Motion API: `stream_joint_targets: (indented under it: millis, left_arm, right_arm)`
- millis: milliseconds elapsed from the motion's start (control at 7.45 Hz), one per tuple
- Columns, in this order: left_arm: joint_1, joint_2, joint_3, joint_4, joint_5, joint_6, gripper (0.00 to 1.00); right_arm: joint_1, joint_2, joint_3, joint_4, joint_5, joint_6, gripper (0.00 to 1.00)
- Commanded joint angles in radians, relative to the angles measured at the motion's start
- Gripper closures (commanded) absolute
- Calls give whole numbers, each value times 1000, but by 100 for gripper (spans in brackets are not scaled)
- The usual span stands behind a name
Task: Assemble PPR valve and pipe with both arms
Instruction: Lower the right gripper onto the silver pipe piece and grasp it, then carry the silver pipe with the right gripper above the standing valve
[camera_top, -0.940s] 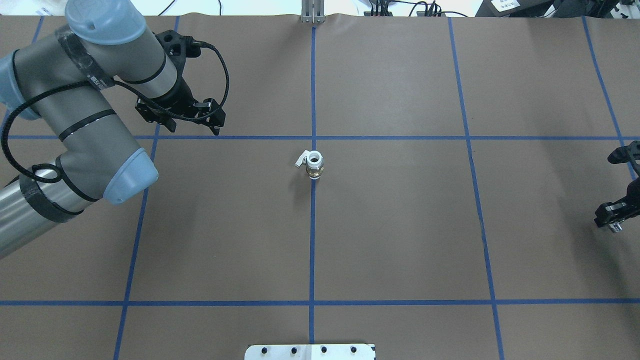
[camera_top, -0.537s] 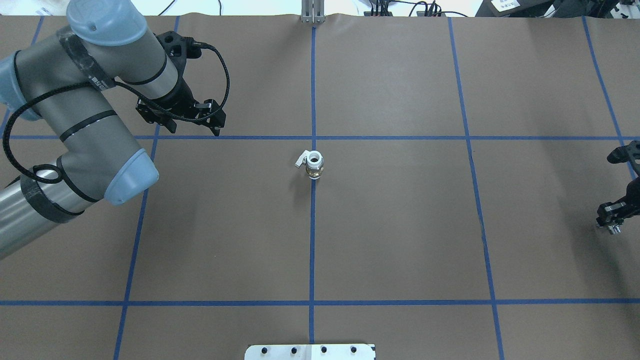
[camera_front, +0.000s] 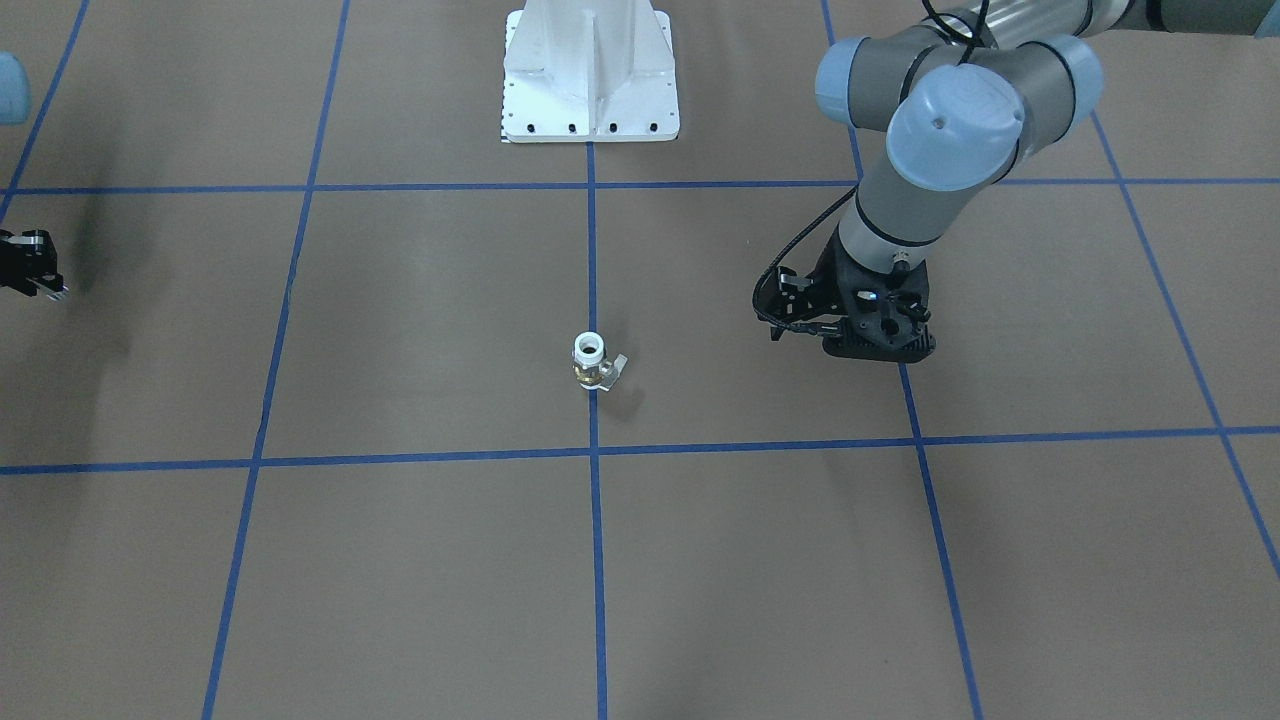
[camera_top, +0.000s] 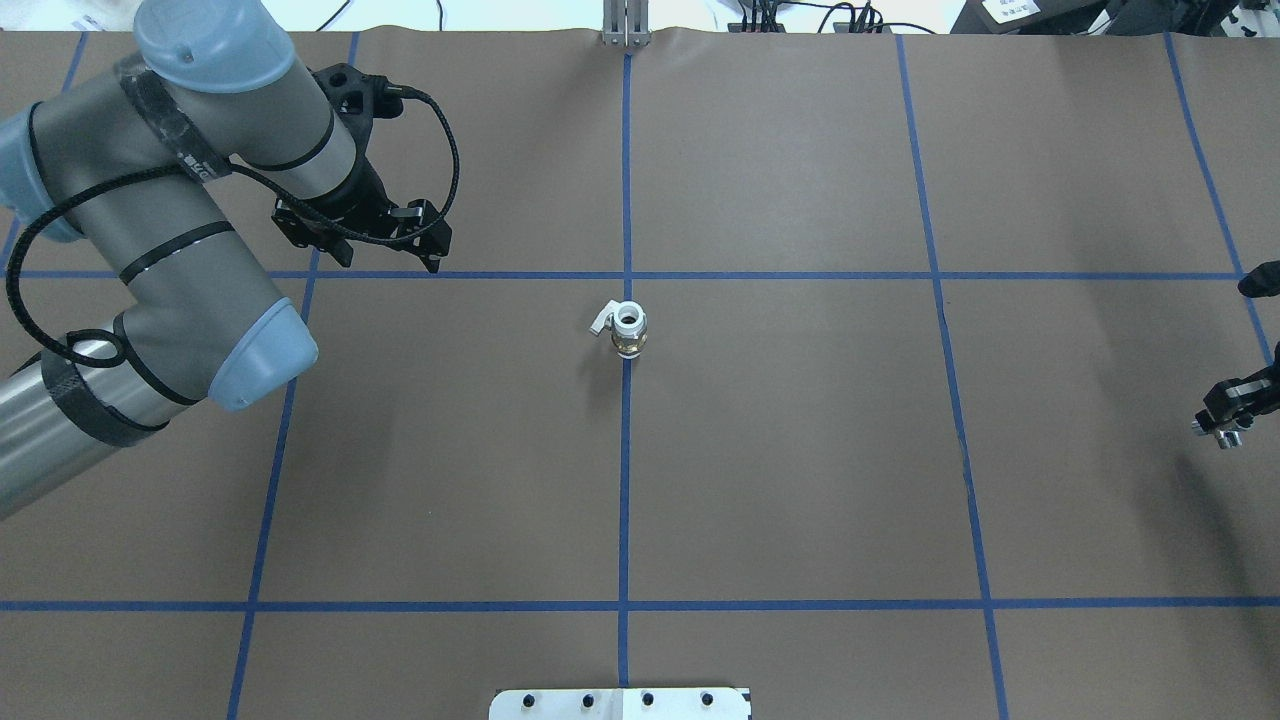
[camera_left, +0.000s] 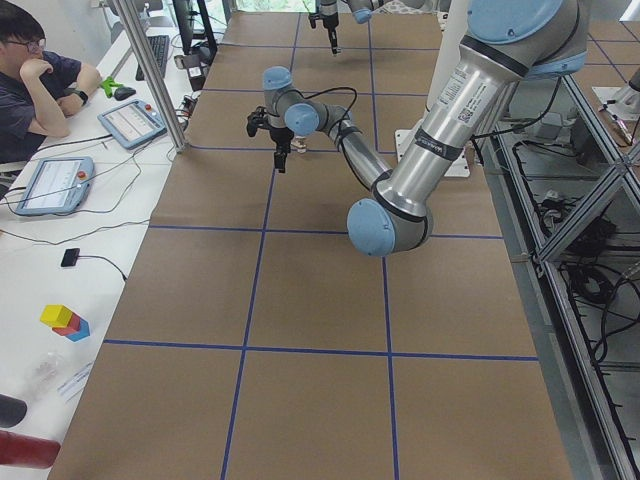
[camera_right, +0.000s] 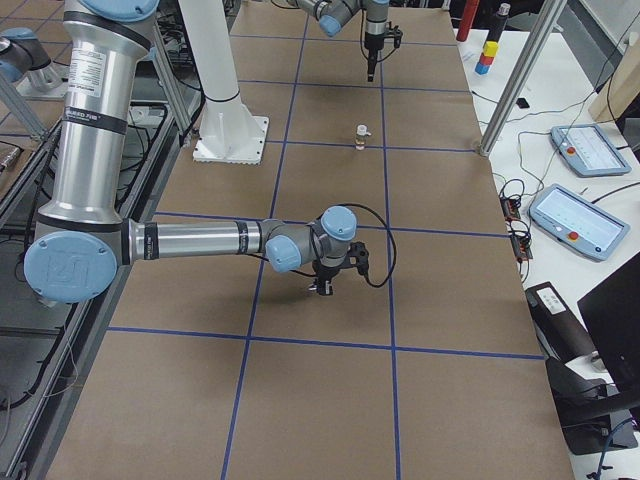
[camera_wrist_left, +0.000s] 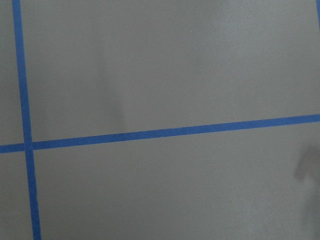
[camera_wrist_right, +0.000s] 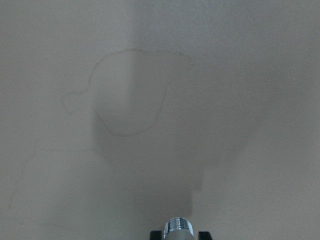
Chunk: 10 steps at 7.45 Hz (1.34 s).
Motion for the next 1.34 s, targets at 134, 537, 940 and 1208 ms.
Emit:
stream_joint_targets:
  millis: [134,537,940,1208]
  left_arm:
    - [-2,28,-11,-9,3,4,0]
    - [-18,106,-40,-20,0,171,0]
    - [-142,239,-58,-28,-11,439,0]
    - [-236,312,-69,-28,-35,593,0]
  right_arm:
    - [76,260,69,-418,54,13,100]
    - [43,681,54,-907,20,43,100]
    - [-103,1001,-144,-902,19,405,100]
    - [-195,1092,-251,-756,19,559,100]
